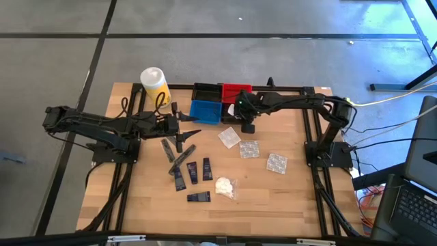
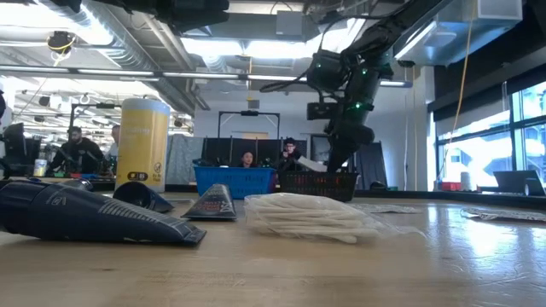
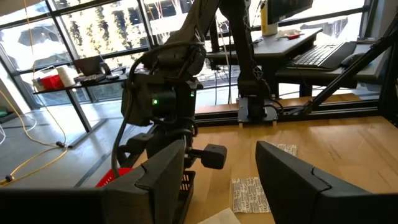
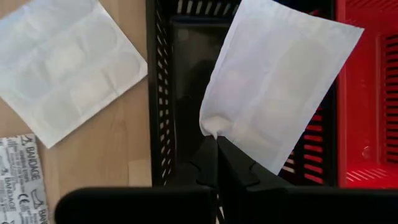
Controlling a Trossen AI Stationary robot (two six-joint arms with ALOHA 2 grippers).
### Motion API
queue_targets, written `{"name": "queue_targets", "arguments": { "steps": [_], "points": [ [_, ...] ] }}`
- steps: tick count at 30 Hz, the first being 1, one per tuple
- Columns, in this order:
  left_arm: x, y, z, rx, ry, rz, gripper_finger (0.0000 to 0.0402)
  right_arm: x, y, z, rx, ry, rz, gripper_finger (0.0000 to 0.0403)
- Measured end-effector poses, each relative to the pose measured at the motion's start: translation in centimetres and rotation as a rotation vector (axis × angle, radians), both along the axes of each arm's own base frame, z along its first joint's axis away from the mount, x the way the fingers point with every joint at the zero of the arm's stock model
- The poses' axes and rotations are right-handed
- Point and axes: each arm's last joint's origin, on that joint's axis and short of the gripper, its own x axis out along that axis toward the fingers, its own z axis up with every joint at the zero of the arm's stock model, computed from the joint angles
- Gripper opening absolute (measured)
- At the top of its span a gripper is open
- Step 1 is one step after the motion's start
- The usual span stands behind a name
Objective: Pick & Place Travel size toiletries
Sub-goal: Put the bandage pack into the bottom black bin
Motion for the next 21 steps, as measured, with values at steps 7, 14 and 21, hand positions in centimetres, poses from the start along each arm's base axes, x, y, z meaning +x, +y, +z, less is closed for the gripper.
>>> {"name": "queue_targets", "arguments": {
  "steps": [7,14,21],
  "points": [
    [0.00,0.00,0.00,0.000,0.000,0.000,0.0196,0.02,-0.02,-0.14,0.000,0.005,0.003,0.0000],
    [0.00,0.00,0.00,0.000,0.000,0.000,0.0196,0.02,-0.01,-0.15,0.006,0.004,0.001,0.0000],
    [0.00,0.00,0.00,0.000,0.000,0.000,0.0196,-0.02,0.01,-0.16,0.016,0.004,-0.020,0.0001]
  ]
}}
